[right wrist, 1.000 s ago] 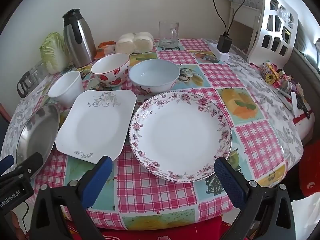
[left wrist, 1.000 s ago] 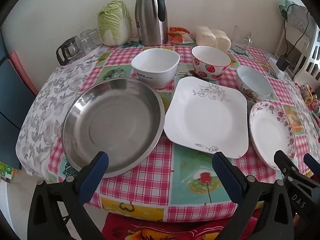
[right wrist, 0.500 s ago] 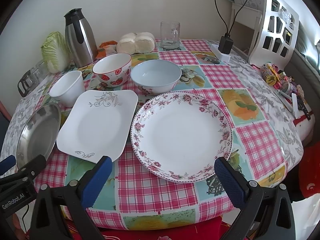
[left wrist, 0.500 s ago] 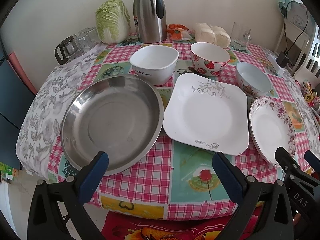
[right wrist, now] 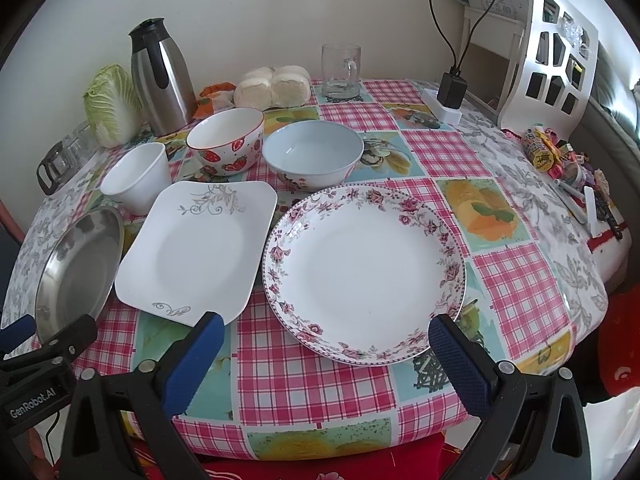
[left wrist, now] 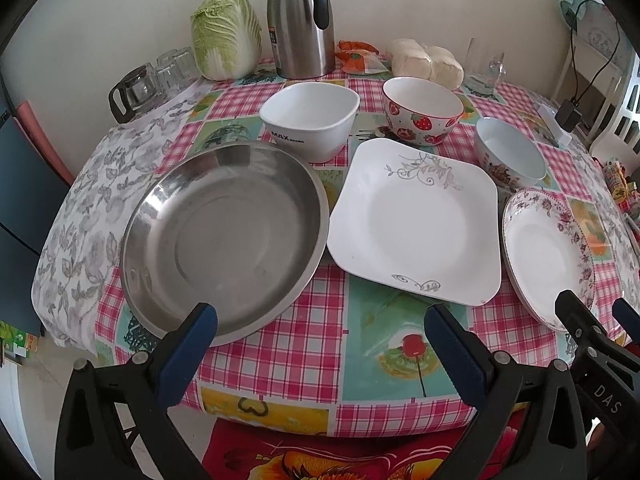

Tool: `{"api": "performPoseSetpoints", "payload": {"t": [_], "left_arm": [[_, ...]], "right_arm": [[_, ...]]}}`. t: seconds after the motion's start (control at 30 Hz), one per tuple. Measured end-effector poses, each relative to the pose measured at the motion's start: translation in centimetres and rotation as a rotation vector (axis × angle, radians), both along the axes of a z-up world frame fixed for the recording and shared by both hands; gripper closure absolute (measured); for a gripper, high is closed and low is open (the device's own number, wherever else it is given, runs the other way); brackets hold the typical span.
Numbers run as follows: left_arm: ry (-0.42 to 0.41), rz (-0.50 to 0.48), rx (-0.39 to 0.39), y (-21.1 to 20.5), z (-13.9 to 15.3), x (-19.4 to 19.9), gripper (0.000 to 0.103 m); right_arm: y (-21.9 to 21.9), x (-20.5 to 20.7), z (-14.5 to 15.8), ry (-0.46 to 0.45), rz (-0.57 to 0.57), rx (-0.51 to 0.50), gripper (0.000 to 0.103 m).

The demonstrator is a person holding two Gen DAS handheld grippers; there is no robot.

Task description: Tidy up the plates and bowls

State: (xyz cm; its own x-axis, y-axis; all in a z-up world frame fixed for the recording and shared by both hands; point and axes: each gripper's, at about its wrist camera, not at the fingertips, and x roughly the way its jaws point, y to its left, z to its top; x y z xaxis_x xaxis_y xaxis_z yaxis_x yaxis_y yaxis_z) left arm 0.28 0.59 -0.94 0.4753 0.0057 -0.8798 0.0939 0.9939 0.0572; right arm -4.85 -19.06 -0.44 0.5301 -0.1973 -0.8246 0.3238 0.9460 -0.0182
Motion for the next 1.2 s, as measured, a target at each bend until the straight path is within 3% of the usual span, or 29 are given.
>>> {"api": "performPoseSetpoints", "payload": {"t": [1.2], "left_arm": [[0.007,0.006,-0.006,0.1,-0.26,-0.07,0.0]], "right_arm": [[0.02,-0.06,-0.27,0.004,0.001,0.004,0.0]]}}
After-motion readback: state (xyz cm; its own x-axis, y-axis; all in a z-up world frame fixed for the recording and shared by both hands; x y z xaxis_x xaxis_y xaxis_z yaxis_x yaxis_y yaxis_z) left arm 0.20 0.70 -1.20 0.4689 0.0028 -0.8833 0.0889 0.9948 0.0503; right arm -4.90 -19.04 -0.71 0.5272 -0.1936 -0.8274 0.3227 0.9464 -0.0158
